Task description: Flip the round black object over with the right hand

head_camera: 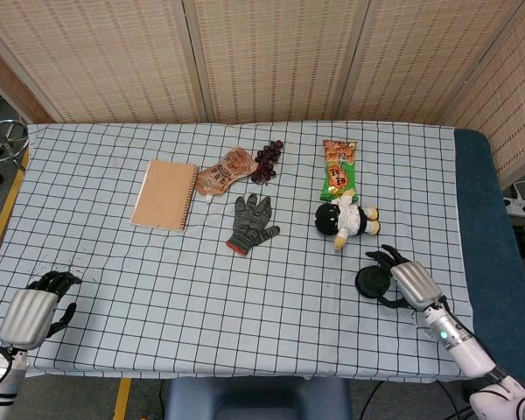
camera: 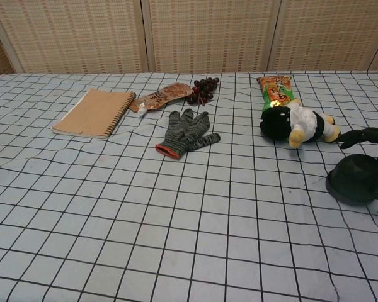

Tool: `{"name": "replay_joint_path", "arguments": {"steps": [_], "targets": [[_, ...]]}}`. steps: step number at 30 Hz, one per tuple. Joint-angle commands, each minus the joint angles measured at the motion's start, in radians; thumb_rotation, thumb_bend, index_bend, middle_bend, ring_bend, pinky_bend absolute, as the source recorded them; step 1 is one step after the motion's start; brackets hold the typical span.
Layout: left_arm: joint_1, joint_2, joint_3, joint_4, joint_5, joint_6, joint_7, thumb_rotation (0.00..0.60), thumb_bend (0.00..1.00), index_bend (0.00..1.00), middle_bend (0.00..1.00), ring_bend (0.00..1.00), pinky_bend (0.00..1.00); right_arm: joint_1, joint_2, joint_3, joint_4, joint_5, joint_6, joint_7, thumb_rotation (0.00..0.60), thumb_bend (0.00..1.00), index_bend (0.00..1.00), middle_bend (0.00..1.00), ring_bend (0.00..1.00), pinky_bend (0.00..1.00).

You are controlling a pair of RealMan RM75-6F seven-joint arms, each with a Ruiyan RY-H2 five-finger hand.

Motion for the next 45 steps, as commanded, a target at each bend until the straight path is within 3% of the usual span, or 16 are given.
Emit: {"name": "replay_joint_path", "arguments": {"steps": [1, 6, 17, 28, 36, 40, 45], "targets": [[0.0, 0.0, 0.0, 0.001, 0.0, 0.0, 0.0, 0.6, 0.42, 0.33, 0.29, 0.25, 0.53, 0.004, 0.021, 0.0, -0.035, -0.007, 0.007, 0.023, 0.6, 0.13, 0.16, 0.2, 0.05, 0.35], [-0.001, -0.001, 0.003, 0.001, 0.004, -0.003, 0.003, 0.6, 0.42, 0.33, 0.29, 0.25, 0.53, 0.0, 0.028, 0.006, -0.052, -0.004, 0.023, 0.015, 0.6, 0.13, 0.29, 0.36, 0.23, 0.36], [-0.002, -0.002, 0.002, 0.001, 0.0, -0.006, 0.006, 0.6, 0.42, 0.33, 0.29, 0.25, 0.53, -0.016, 0.013, 0.017, -0.033, 0.004, 0.054, -0.032, 0.6, 0.13, 0.39, 0.4, 0.25, 0.37], [-0.002, -0.002, 0.002, 0.001, -0.001, -0.006, 0.004, 0.6, 0.42, 0.33, 0.29, 0.25, 0.53, -0.038, -0.003, 0.038, -0.026, -0.029, 0.172, -0.046, 0.6, 0.13, 0.5, 0.47, 0.34, 0.47], [-0.002, -0.001, 0.002, 0.001, 0.0, -0.004, 0.004, 0.6, 0.42, 0.33, 0.29, 0.25, 0.53, -0.077, 0.049, 0.062, -0.087, -0.011, 0.251, -0.099, 0.6, 0.13, 0.52, 0.48, 0.35, 0.48], [-0.003, -0.002, 0.003, 0.0, -0.001, -0.009, 0.009, 0.6, 0.42, 0.33, 0.29, 0.25, 0.53, -0.082, 0.068, 0.067, -0.113, 0.006, 0.237, -0.127, 0.6, 0.13, 0.52, 0.48, 0.35, 0.48], [-0.004, -0.004, 0.004, 0.0, -0.001, -0.012, 0.013, 0.6, 0.42, 0.33, 0.29, 0.25, 0.53, -0.074, 0.076, 0.053, -0.108, 0.006, 0.191, -0.133, 0.6, 0.13, 0.42, 0.43, 0.24, 0.48]]}}
